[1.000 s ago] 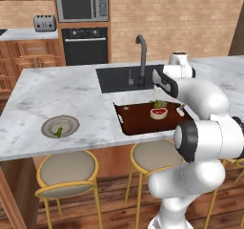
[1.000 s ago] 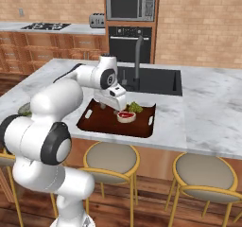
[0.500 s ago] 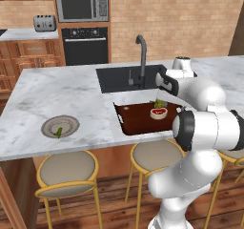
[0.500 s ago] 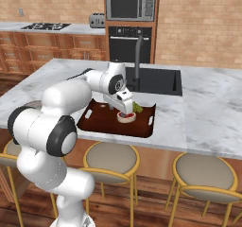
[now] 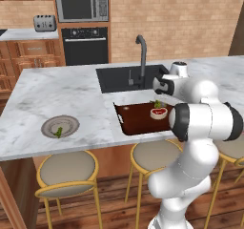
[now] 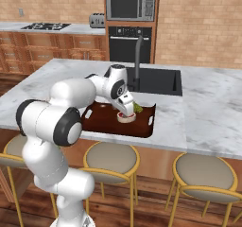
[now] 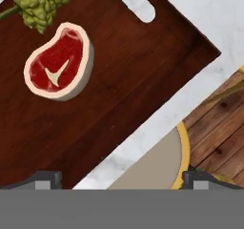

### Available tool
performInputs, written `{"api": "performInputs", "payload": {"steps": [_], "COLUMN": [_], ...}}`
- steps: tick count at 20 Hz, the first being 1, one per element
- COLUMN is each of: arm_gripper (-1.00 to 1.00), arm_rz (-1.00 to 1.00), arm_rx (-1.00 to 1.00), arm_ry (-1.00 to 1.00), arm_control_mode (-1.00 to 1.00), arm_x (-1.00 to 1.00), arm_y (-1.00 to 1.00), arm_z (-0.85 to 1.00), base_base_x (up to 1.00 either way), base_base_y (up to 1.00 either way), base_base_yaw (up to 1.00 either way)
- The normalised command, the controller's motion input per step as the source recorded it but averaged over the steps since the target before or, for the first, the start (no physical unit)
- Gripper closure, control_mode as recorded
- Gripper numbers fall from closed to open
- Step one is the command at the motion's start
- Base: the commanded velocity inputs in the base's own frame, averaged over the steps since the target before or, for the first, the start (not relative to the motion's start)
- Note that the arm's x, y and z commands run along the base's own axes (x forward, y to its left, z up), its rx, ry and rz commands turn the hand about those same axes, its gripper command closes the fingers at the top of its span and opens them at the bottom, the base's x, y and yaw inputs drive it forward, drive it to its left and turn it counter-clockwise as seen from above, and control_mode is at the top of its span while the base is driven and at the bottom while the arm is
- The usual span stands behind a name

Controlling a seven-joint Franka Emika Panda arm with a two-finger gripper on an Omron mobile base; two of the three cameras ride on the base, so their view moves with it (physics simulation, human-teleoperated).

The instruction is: Create a steak meal by picking up the steak and asparagus from the tray and placing them on the plate. Leave the grapes on the tray.

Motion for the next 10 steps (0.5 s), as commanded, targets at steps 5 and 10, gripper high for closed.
{"api": "performInputs", "payload": {"steps": [5,10], "arm_gripper": [-1.0,-1.0], "arm_rz": [-0.03,-0.03], "arm_rx": [0.0,0.0], "arm_ry": [-0.08,-0.08], "arm_control_mode": [-1.0,-1.0], "arm_x": [0.29,0.33], "arm_y": [-0.17,-0.14], "arm_z": [-0.23,-0.22], "base_base_x": [0.0,0.0], "base_base_y": [0.0,0.0], "base_base_yaw": [0.0,0.0]}}
